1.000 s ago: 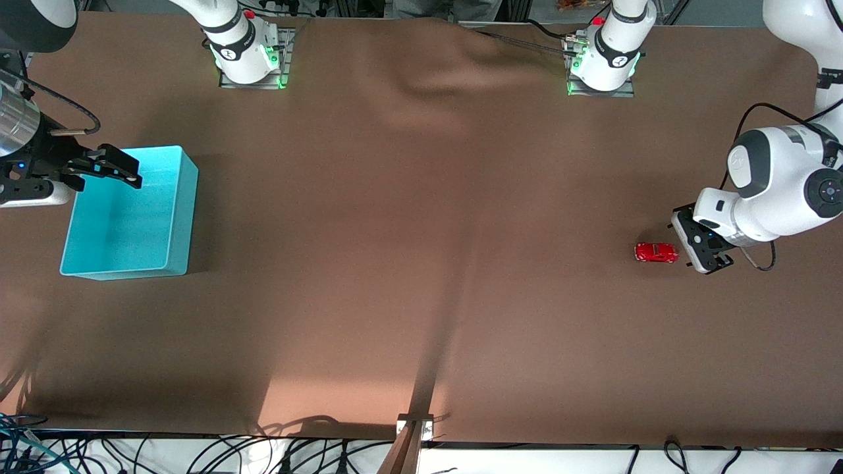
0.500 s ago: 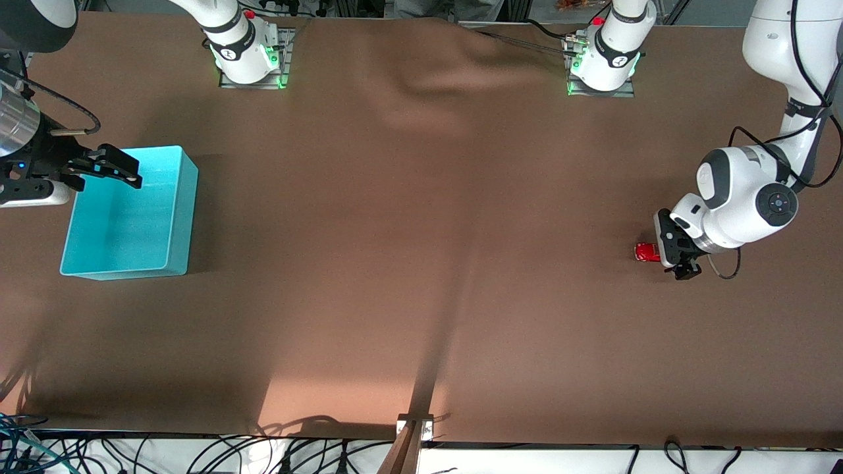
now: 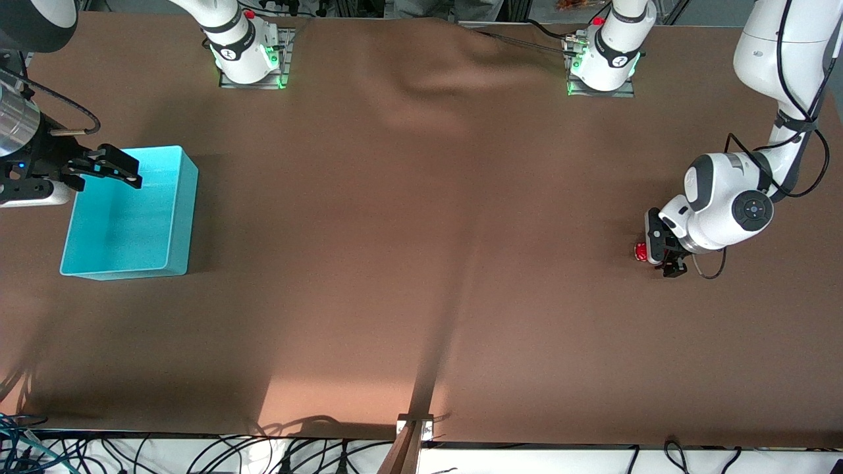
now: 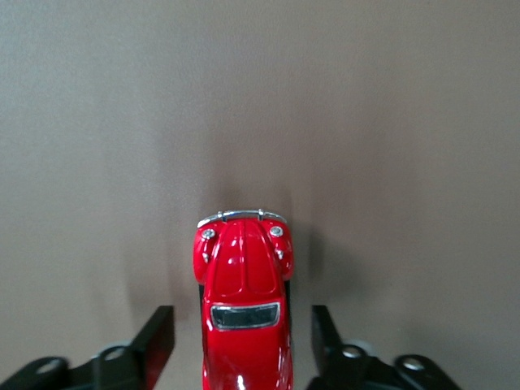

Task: Wind red beetle toy and store in blue box

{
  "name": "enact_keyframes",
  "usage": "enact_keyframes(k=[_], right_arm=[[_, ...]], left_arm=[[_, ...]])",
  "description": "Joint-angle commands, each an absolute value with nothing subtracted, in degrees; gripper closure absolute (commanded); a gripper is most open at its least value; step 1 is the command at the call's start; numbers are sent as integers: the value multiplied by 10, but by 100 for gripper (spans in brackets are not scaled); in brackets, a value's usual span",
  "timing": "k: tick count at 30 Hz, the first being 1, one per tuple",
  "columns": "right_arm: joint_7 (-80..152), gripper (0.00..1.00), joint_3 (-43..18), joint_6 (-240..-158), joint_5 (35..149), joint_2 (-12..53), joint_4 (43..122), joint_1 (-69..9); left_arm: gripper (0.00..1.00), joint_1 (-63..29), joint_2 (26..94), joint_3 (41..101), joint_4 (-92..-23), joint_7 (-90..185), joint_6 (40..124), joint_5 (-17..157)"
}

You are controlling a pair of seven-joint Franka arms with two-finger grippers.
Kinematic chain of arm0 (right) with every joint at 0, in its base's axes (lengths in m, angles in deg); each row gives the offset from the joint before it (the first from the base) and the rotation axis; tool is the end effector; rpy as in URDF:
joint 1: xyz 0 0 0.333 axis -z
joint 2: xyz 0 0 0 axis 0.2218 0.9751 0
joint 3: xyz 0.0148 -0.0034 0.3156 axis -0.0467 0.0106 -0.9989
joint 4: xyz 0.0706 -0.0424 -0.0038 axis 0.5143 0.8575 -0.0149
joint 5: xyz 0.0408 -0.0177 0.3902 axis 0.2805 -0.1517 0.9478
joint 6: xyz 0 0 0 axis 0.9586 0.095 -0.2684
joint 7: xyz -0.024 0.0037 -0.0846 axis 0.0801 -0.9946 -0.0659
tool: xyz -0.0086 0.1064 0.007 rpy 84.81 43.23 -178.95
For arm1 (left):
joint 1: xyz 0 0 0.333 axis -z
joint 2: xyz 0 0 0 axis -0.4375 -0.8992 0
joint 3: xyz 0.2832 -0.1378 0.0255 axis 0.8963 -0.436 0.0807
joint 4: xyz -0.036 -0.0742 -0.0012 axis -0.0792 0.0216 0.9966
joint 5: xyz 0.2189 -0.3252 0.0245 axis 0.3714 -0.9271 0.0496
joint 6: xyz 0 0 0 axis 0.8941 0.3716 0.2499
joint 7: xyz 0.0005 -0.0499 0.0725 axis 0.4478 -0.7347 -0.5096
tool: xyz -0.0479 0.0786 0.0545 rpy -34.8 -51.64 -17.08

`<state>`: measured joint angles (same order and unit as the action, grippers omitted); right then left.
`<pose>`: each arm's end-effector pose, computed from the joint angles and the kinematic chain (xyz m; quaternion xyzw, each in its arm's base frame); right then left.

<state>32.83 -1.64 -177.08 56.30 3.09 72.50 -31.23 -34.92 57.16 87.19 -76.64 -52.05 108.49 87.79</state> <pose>0.5880 0.0306 0.5864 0.9995 0.0318 -0.0053 0.0002 0.5766 0.0700 0.1826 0.6875 -0.7246 -0.0475 0.0031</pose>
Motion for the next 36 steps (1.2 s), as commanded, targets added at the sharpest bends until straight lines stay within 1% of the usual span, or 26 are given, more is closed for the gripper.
enact_keyframes(k=[1,3,5,22,25,36], right_arm=[[327,0,-16,-1762,563,32,715,-313],[327,0,-16,-1762,564,32,715,-313],[327,0,-16,-1762,564,32,715,-313],[328,0,-16,-1762,564,32,715,-313],[327,0,-16,-1762,564,32,715,-313],[327,0,-16,-1762,564,32,715,-313]], left_arm=[[88,-350,579,871,-769,-532,1087,893],[95,-350,579,871,-769,-532,1087,893],[100,-350,578,870,-769,-532,1087,894],[99,-354,567,870,-767,-540,1087,892],[98,-367,561,870,-767,-540,1088,891],[97,-408,544,871,-746,-577,1088,897]])
